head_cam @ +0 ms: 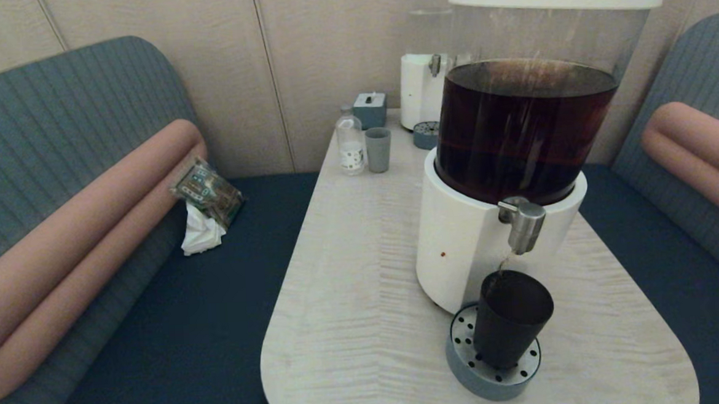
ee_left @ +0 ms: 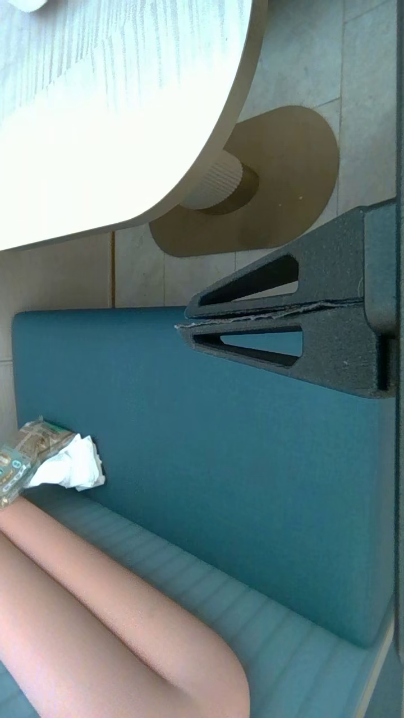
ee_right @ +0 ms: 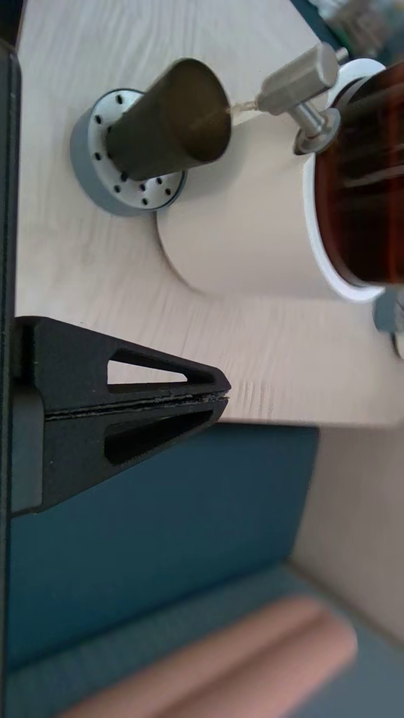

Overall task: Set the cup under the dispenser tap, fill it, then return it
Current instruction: Turn off the faucet

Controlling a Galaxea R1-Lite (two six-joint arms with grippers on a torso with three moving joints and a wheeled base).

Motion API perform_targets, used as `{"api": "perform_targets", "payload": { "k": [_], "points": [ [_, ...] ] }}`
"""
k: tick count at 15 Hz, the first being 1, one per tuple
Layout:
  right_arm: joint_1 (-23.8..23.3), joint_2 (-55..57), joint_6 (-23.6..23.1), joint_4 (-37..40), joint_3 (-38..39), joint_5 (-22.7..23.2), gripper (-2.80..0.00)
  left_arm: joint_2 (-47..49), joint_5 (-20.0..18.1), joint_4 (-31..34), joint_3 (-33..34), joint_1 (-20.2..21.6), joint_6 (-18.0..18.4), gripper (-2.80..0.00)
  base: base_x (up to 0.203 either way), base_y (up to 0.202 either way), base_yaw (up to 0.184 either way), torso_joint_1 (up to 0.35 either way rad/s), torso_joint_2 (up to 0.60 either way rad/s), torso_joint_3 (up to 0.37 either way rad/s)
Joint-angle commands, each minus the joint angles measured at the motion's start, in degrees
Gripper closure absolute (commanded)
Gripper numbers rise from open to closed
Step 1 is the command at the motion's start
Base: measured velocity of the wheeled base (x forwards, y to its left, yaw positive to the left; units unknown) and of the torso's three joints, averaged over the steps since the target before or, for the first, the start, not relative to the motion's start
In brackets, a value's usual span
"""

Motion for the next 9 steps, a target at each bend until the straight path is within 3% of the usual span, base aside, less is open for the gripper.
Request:
{"api": "perform_targets", "payload": {
  "k": [1,5,9],
  "points": [
    [-0.2,-9.2,0.1,2.1,0.3,-0.5,0.00,0.1,0.0,0.0,0.0,0.0,0.0,0.00,0.000,0.000,0.000,0.000,0.00,0.000],
    [0.0,-16.4,1.9,5.2,2.0,-4.4,0.00,0.1,0.0,0.0,0.0,0.0,0.0,0.00,0.000,0.000,0.000,0.000,0.00,0.000],
    [2.1,-22.5,2.0,4.9,5.9,-4.4,0.00,0.1,0.0,0.0,0.0,0.0,0.0,0.00,0.000,0.000,0.000,0.000,0.00,0.000]
  ]
}}
